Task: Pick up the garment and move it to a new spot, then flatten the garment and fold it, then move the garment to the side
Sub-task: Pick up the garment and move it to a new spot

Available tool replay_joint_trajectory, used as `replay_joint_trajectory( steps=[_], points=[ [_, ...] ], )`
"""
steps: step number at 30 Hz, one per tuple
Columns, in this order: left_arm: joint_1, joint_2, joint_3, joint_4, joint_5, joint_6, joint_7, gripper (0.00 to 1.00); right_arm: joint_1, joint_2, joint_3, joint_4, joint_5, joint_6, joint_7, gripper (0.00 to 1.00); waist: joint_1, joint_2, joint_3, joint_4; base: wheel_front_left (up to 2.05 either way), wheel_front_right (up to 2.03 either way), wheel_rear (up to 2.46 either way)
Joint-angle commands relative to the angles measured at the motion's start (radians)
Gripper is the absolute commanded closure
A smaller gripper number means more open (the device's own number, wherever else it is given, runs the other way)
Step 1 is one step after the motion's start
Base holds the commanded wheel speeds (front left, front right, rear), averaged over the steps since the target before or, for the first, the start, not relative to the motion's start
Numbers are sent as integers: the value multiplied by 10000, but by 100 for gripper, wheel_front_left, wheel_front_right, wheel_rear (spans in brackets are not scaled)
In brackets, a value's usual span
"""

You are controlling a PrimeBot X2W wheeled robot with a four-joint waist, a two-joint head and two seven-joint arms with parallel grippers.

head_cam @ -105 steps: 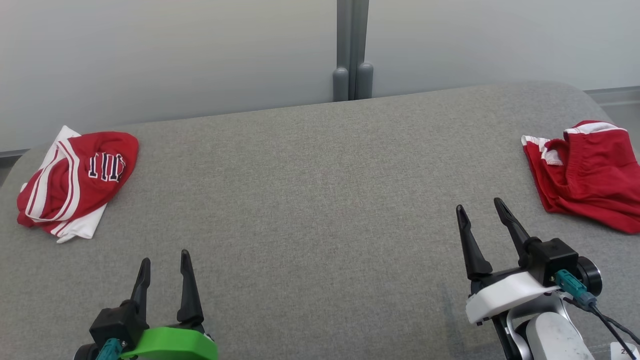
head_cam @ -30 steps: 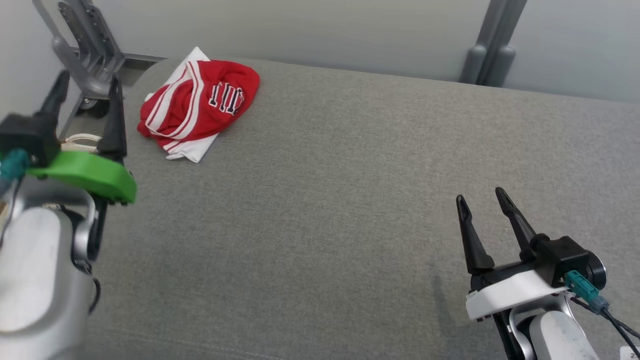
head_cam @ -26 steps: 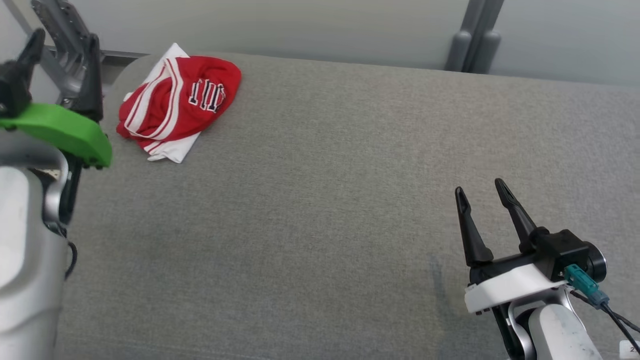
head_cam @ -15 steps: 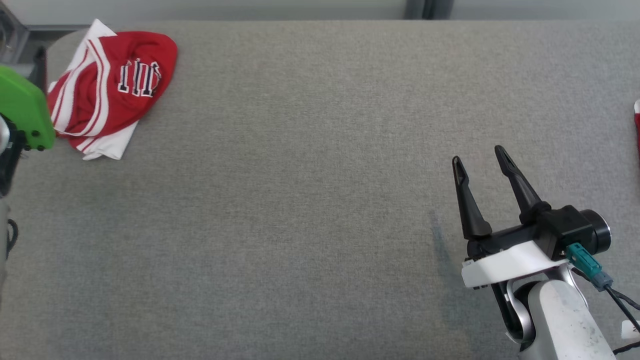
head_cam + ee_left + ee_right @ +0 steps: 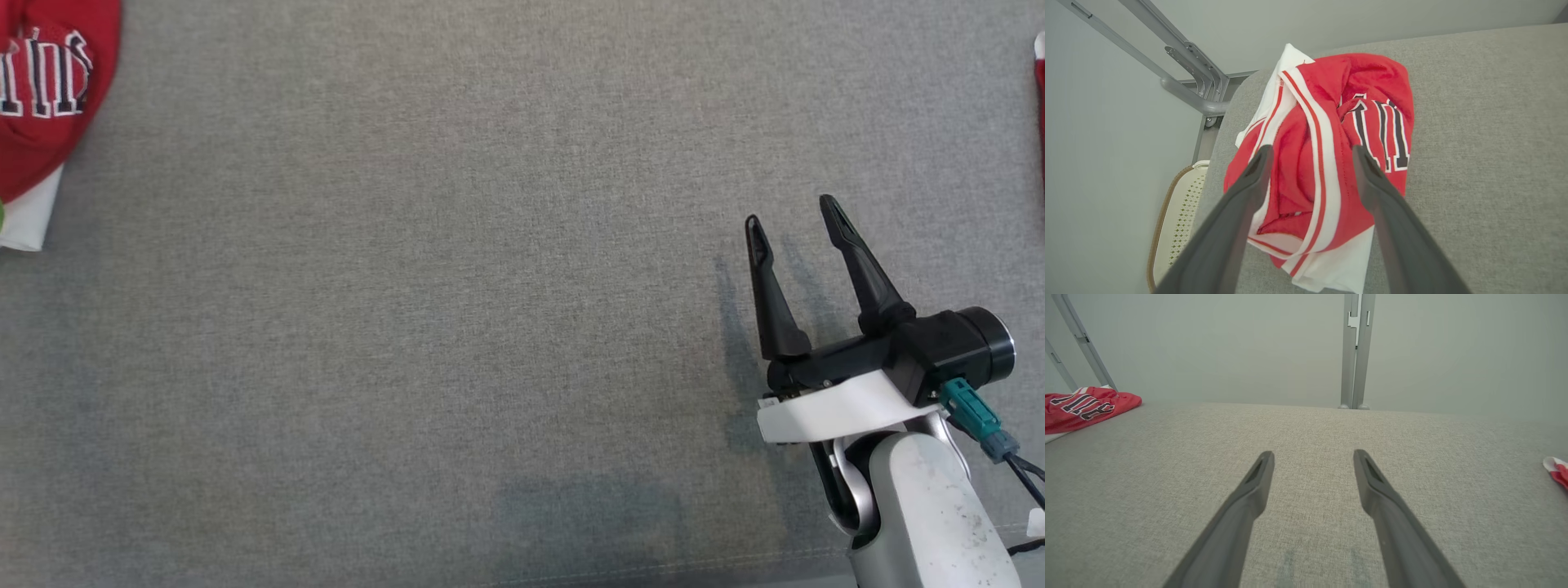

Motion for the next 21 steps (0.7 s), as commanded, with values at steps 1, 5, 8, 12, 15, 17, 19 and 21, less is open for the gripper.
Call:
replay_joint_trajectory(
  steps=[1,5,8,12,15,17,19,21],
  points=[
    [-221,119,52,137,-31,99,-80,0,-104,-26,-11,-52,-66,-3,-15,0,-1,0,732,-486,0,0,0],
    [-243,104,115,601,-148,161,-117,0,-189,-26,-27,-47,-89,-3,-55,0,-1,0,893,-535,0,0,0],
    [-235,85,106,880,-173,228,-152,0,-208,-28,-28,-30,-92,-3,-72,0,-1,0,942,-566,0,0,0],
    [-307,127,64,1168,-157,297,-354,59,-246,-26,-34,-22,-108,-3,-98,0,-1,0,976,-603,0,0,0],
    [-412,167,50,1259,-135,355,-610,100,-223,-28,-85,3,-126,-3,-133,0,-1,0,918,-609,0,0,0],
    [-506,251,28,1272,-75,399,-863,100,-228,-28,-120,62,-120,-3,-147,0,-1,0,813,-608,0,0,0],
    [-563,269,-26,1281,-12,431,-1069,100,-211,-28,-145,130,-89,-3,-165,0,-1,0,649,-602,0,0,0],
    [-651,322,-77,1247,34,428,-1266,100,-167,-28,-156,209,-25,-3,-204,0,-1,0,450,-591,0,0,0]
  ],
)
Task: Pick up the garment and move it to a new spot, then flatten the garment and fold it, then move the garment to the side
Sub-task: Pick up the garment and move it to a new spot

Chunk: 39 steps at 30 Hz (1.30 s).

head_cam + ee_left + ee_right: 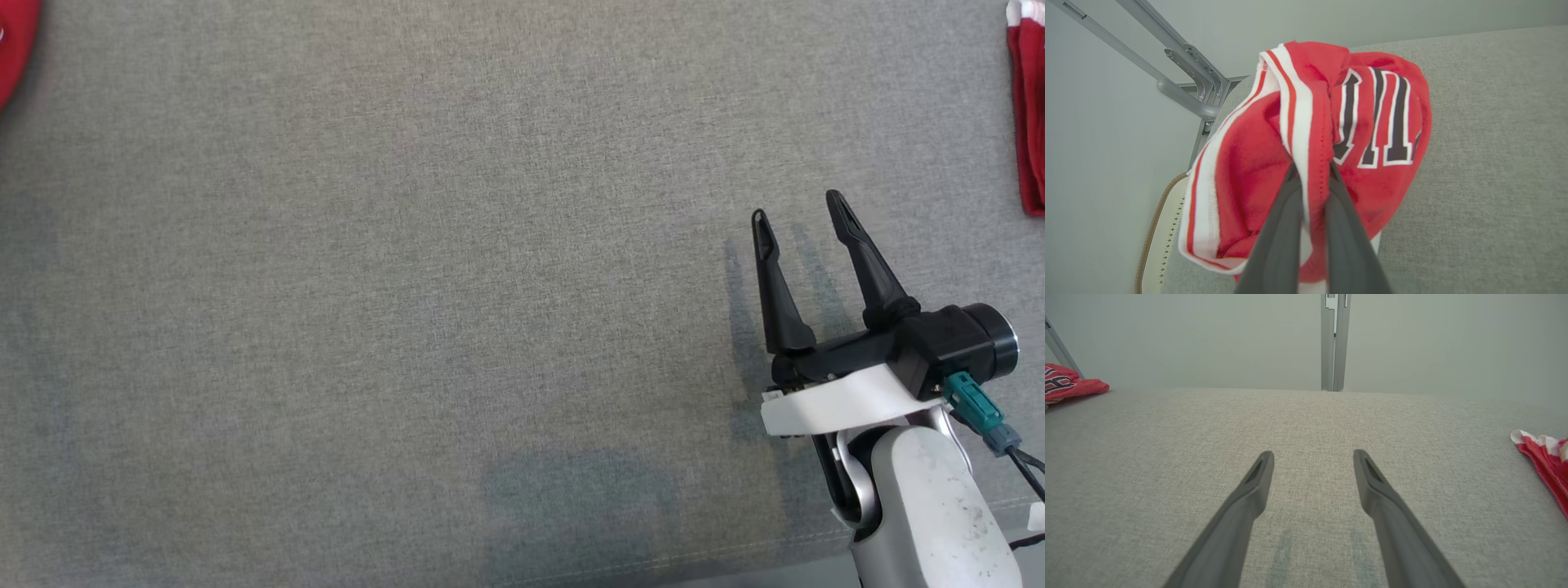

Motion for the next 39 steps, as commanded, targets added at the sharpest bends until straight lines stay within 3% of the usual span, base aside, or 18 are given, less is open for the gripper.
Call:
replay_joint_trajectory(
  steps=[1,10,23,31,39],
  points=[
    [-219,115,-79,-64,93,-7,-191,100,27,-30,-34,82,38,-3,-79,0,-1,-1,-320,22,0,0,0],
    [-894,-102,-779,-782,464,-303,-757,100,388,-30,-311,499,288,-3,-181,0,-1,-1,-1607,156,0,0,0],
    [-344,-1547,-2158,-2304,295,-536,-410,100,842,-30,-673,699,495,-3,-242,0,-1,-1,-2559,161,0,0,0],
    [827,-3190,-2765,-2734,9,-226,-469,100,909,-30,-658,777,594,-3,-248,0,-1,-1,-2716,-11,0,0,0],
    [2090,-4789,-3392,-1589,-345,250,-1452,100,866,-30,-575,850,729,-3,-255,0,-1,-1,-2762,-370,0,0,0]
  ],
)
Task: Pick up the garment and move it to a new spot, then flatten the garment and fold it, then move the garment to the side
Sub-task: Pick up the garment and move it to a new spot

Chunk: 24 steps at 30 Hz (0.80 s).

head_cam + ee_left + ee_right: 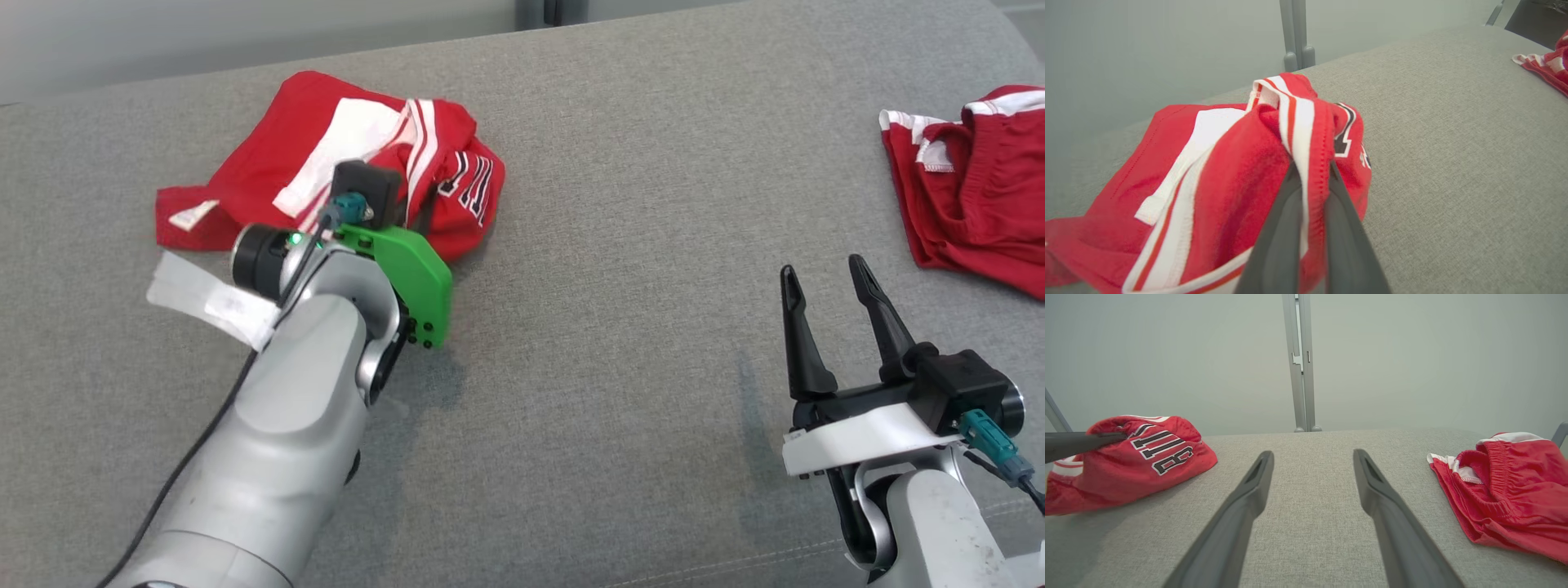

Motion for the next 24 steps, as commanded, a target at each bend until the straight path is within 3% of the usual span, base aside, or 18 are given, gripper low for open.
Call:
replay_joint_trajectory(
  steps=[1,7,13,15,16,17,24],
  points=[
    [165,-20,-28,155,-177,92,-129,100,31,-28,21,28,29,-3,-42,0,0,-1,1,-138,0,0,0],
    [735,-136,-1223,191,-1661,367,-672,100,-140,-31,226,62,168,-3,-45,0,0,-1,89,-574,0,0,0],
    [729,-125,-2782,-320,-3211,1212,-1313,100,-211,-28,346,135,191,-3,-45,0,0,-1,80,-869,0,0,0],
    [708,-131,-3275,-409,-3694,1432,-1557,53,-221,-27,413,173,199,-3,-47,0,0,-1,40,-959,0,0,0],
    [706,-136,-3487,-529,-4011,1503,-1715,13,-218,-30,436,191,208,-3,-45,0,0,-1,20,-993,0,0,0],
    [702,-133,-3717,-631,-4273,1537,-1831,0,-216,-30,456,208,218,-3,-46,0,0,-1,4,-1017,0,0,0],
    [451,-116,-5134,-1232,-5932,1608,-2526,0,-123,-30,356,317,240,-3,-48,0,0,-1,-224,-943,0,0,0]
  ],
)
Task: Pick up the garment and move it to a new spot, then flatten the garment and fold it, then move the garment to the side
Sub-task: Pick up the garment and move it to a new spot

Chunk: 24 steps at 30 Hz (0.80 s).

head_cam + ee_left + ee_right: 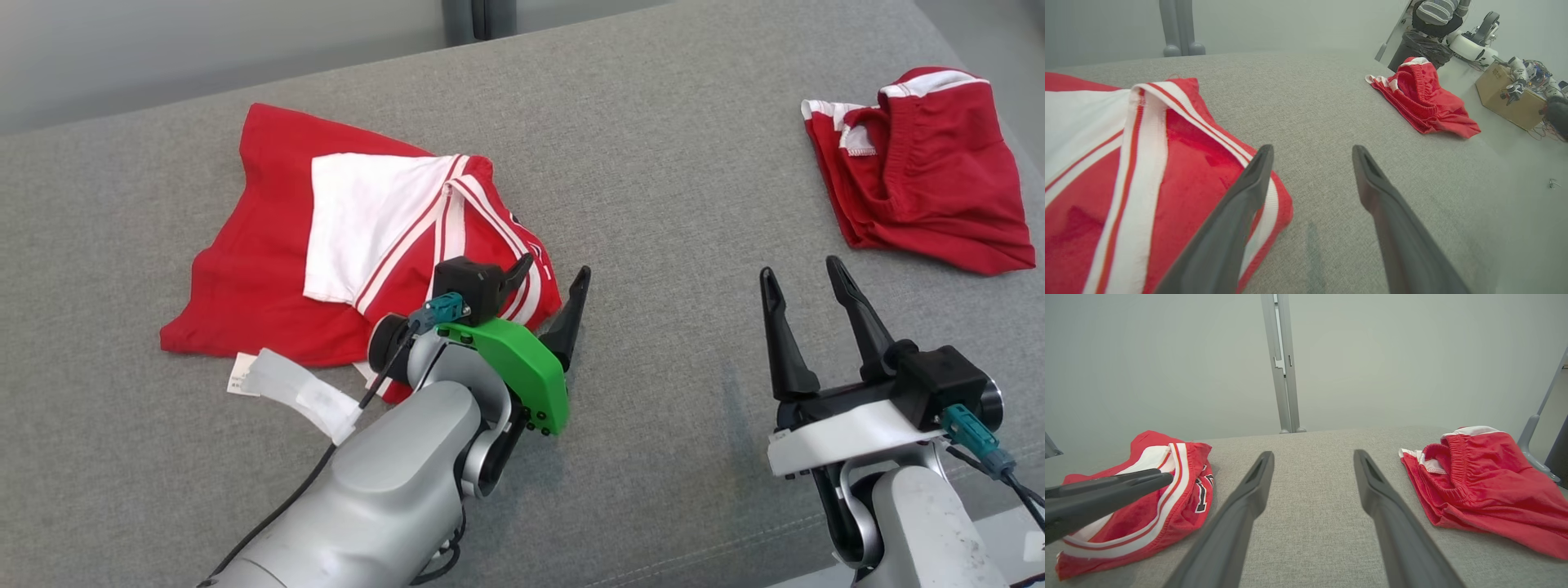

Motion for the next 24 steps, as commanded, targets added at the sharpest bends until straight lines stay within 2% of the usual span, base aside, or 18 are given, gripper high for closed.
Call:
replay_joint_trajectory(
  steps=[1,6,9,18,24],
  points=[
    [-196,49,-258,-92,-360,39,-188,0,106,-26,-102,34,40,-3,-46,0,0,0,-147,130,0,0,0],
    [-314,44,-393,-173,-762,134,-376,0,238,-28,-301,48,-19,-3,-46,0,0,0,-407,380,0,0,0],
    [-255,45,-78,-158,-561,249,-407,0,435,-26,-382,82,-63,-3,-46,0,0,0,-649,599,0,0,0],
    [1366,43,1932,-480,1110,458,-402,0,827,-26,-421,391,-50,-3,-47,0,0,0,-1329,1219,0,0,0],
    [2808,350,3466,-1221,2494,331,-391,0,940,-28,-393,600,-16,-3,-47,0,0,0,-1633,1475,0,0,0]
  ],
)
